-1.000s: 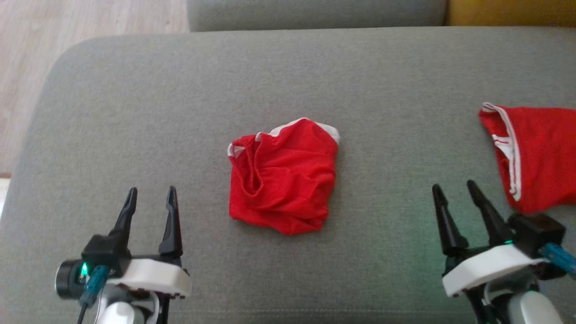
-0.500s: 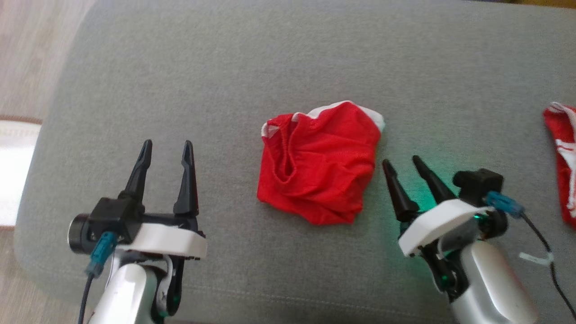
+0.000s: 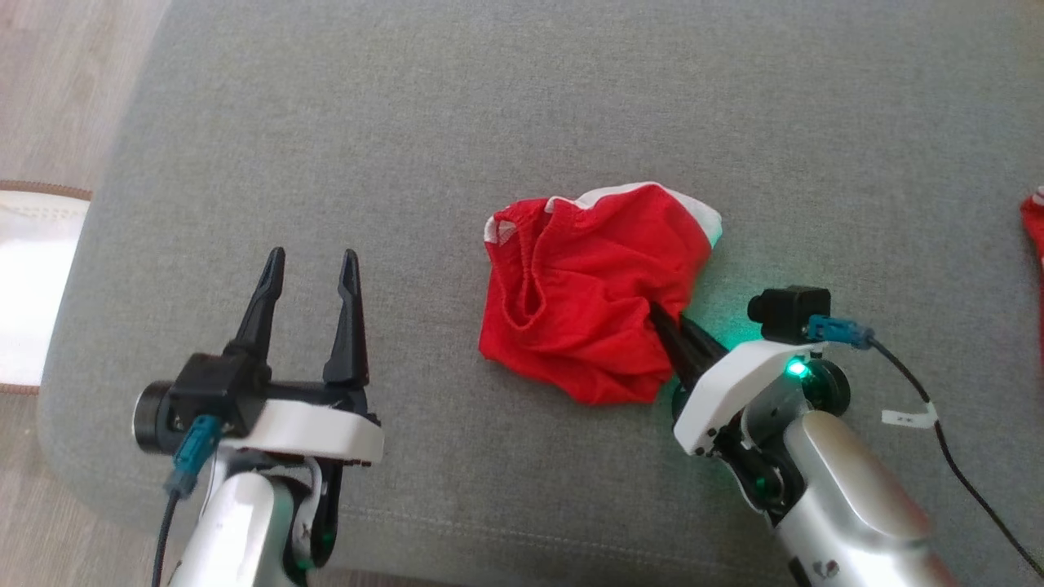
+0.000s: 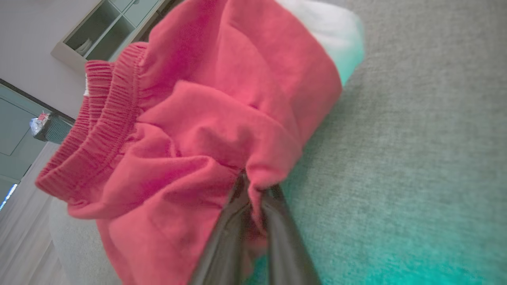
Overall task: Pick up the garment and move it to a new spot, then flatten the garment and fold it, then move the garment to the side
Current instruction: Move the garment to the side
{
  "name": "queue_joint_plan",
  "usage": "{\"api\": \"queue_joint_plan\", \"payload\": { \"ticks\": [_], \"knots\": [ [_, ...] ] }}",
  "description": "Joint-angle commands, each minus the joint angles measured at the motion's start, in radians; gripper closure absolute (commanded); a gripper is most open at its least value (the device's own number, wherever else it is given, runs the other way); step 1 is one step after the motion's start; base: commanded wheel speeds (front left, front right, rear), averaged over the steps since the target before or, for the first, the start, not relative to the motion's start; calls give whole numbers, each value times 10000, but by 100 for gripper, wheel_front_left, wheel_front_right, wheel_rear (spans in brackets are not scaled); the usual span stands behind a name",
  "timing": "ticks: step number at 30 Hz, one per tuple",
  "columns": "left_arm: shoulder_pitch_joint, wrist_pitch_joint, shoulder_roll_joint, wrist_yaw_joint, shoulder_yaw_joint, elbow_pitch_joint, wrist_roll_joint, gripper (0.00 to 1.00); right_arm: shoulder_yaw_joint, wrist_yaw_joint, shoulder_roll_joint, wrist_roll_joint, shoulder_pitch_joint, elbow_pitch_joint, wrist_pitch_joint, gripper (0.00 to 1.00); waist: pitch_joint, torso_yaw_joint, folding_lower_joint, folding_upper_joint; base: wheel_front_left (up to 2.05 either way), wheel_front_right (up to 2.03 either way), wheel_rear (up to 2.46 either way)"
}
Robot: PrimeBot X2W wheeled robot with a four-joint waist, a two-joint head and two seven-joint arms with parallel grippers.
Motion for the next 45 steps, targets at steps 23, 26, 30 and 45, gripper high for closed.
{"api": "queue_joint_plan", "payload": {
  "ticks": [23, 26, 30, 45],
  "knots": [
    [441, -123, 283, -73, 603, -459, 390, 0, 76, -9, -2413, -1882, 1331, -3698, 1179, 100, -1251, -3105, 0, 0, 0, 0, 0],
    [415, -117, 313, -79, 554, -522, 405, 0, 59, -9, -2967, -1763, 1156, -4218, 1579, 100, -1188, -3481, 0, 0, 0, 0, 0],
    [221, -99, 338, -115, 464, -597, 439, 0, -87, -9, -3499, -1583, 781, -4379, 1765, 100, -940, -3787, 0, 0, 0, 0, 0],
    [-1114, 138, 573, -543, -119, -1063, 833, 0, -2051, -9, -4323, -1677, -1651, -1910, 597, 100, 879, -4030, 0, 0, 0, 0, 0]
  ]
}}
